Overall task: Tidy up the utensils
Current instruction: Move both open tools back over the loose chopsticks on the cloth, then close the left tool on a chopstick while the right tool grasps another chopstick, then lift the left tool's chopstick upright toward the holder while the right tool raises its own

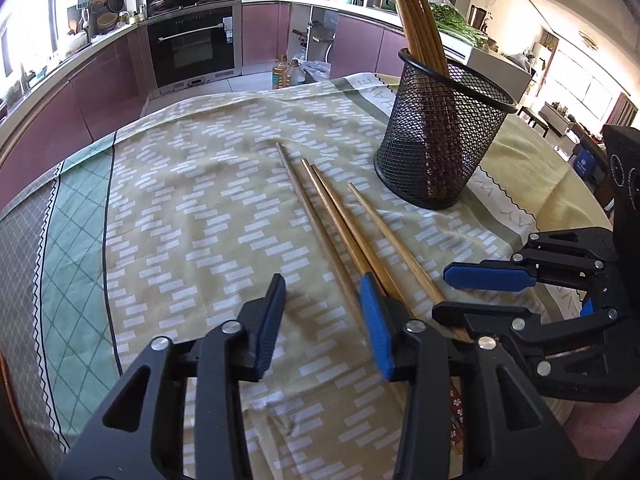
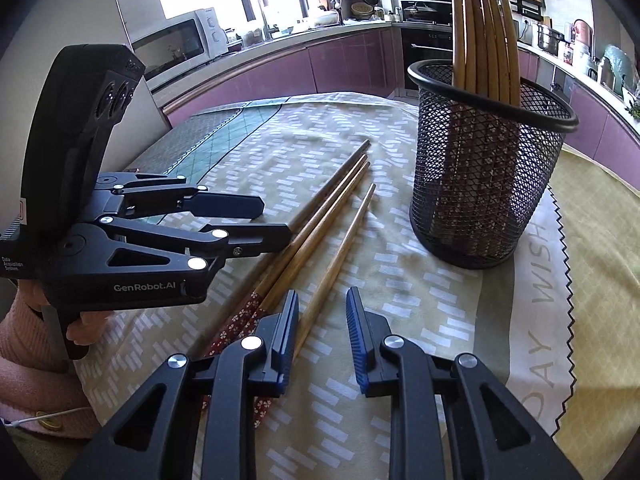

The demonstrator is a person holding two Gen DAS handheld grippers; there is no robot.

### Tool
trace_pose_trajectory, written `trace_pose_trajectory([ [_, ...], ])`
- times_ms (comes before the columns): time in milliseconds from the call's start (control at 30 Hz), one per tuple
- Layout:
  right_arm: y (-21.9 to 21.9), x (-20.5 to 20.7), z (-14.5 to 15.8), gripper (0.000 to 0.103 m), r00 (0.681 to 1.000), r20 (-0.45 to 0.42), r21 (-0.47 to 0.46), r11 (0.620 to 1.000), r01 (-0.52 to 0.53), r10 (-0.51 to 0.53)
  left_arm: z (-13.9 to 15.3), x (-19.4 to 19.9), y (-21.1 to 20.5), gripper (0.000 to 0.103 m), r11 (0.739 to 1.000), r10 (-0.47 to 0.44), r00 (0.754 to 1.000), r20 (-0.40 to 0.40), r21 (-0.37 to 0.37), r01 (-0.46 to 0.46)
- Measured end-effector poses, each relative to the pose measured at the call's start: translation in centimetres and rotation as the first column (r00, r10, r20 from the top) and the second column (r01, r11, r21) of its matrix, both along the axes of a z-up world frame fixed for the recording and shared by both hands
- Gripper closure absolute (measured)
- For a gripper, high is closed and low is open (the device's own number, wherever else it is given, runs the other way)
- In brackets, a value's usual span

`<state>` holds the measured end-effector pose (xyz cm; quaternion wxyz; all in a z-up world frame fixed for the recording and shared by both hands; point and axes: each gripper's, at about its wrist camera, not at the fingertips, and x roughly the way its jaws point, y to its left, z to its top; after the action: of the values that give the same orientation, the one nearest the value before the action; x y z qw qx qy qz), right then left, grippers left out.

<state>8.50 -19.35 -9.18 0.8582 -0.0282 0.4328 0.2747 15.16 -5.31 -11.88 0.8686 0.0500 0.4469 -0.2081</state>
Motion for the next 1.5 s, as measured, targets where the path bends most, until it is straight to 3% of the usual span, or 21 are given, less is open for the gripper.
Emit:
trace_pose_trajectory([
  [433,-0.1,0.7,-0.1,0.082,1.000,0.001,-0.015,1.000,0.018,-0.018,-0.1,1.0,-0.1,0.070,1.000,0.007,1.000,-0.014,0.023,-0.007],
  [567,0.1,1.3,-0.1,0.083,1.000,-0.003,-0.009,1.000,0.024,-0.024,-0.1,2.1,-0.3,0.077,0.999,0.019,1.000,-0.015,0.028,-0.019],
  [667,-0.1,1.6,-0.1,0.088,0.999,-0.013,0.010,0.999,0.035,-0.035,-0.1,2.3,-0.3,0.081,0.999,0.031,0.999,-0.018,0.023,-0.031],
  [767,-0.6,1.7,-0.2,0.094,0.998,-0.032,0.044,0.998,0.047,-0.045,0.0,2.1,-0.2,0.091,0.999,0.038,0.999,-0.025,-0.003,-0.038],
  [1000,-1.5,1.9,-0.2,0.097,0.997,-0.064,0.105,0.993,0.057,-0.050,0.0,1.0,0.4,0.095,0.996,0.077,0.997,-0.029,-0.047,-0.079],
  [1200,-1.8,1.3,0.8,0.097,0.999,-0.042,0.146,0.988,0.039,-0.033,0.8,-0.6,0.8,0.095,0.995,0.069,0.997,-0.019,-0.073,-0.071],
  [1500,-0.8,1.6,0.3,0.097,0.998,-0.054,0.119,0.993,0.015,-0.009,0.1,-1.9,0.4,0.095,0.998,0.016,0.999,-0.050,-0.061,-0.019],
])
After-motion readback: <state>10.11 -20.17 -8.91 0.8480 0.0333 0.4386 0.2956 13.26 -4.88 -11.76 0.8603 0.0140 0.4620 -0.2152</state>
